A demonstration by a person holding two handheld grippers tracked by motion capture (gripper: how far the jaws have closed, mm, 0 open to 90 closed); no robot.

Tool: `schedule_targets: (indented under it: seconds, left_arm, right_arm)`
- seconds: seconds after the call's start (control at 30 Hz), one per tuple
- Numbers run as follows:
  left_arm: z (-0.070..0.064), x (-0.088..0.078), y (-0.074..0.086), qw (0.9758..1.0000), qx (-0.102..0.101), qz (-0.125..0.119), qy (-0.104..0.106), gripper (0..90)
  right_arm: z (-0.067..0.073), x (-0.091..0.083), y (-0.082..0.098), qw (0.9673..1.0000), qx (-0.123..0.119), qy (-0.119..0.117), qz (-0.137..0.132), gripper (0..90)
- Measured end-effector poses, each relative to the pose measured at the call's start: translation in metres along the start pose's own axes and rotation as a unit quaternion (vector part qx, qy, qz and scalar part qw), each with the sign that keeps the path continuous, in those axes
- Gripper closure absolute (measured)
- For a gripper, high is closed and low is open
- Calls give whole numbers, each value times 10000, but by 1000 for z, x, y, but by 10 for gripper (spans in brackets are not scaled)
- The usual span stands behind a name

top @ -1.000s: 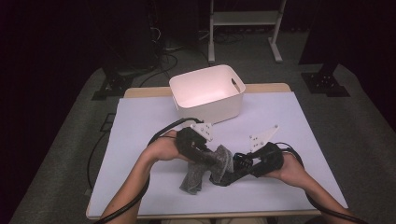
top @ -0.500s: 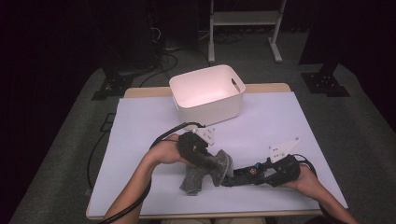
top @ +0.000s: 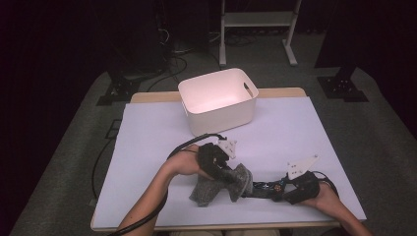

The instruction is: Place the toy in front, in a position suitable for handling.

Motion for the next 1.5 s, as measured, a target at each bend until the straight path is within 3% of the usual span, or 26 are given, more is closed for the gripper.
schedule_targets:
  seconds: [0.17,0.33,0.53,0.6,0.67,0.8,0.93,1.13,1.3,1.5]
  left_arm:
    - [-1,5,-1,10000,7,32,35,729]
    - [-1,4,2,10000,-22,47,18,728]
    - [0,-2,9,10000,-36,-16,-29,728]
    - [0,-4,14,9999,-96,-47,-56,728]
    - [0,-7,20,9999,-142,-48,-65,728]
    - [2,-16,30,9995,-255,-80,-145,728]
    - [3,-26,39,9991,-360,-82,-212,728]
    - [11,-50,61,9973,-561,-74,-471,728]
    - [21,-78,81,9944,-752,-8,-743,728]
    - [34,-116,106,9885,-1002,172,-1122,728]
  right_arm:
    - [-2,-2,-8,9999,-55,132,-80,481]
    - [3,5,-23,9993,-325,129,141,461]
    - [3,21,-34,9956,-504,141,781,520]
    - [3,28,-32,9923,-577,221,1076,543]
    - [2,29,-33,9915,-600,224,1134,551]
    - [3,29,-34,9921,-565,234,1095,555]
    - [1,32,-42,9951,-433,73,885,555]
    - [-16,49,-68,9949,-495,-87,873,554]
    - [-33,68,-92,9950,-520,-205,826,554]
    - [-45,83,-111,9948,-600,-178,798,554]
Point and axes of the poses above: each handheld gripper's, and its own axes: x roughly forward along the jaws, y roughly out of its underside, z roughly to its left, the point moved 10 cm from there along x, roughly forward along the jaws, and after that the axes turned 11 degrees about -y, right-handed, at the moved point
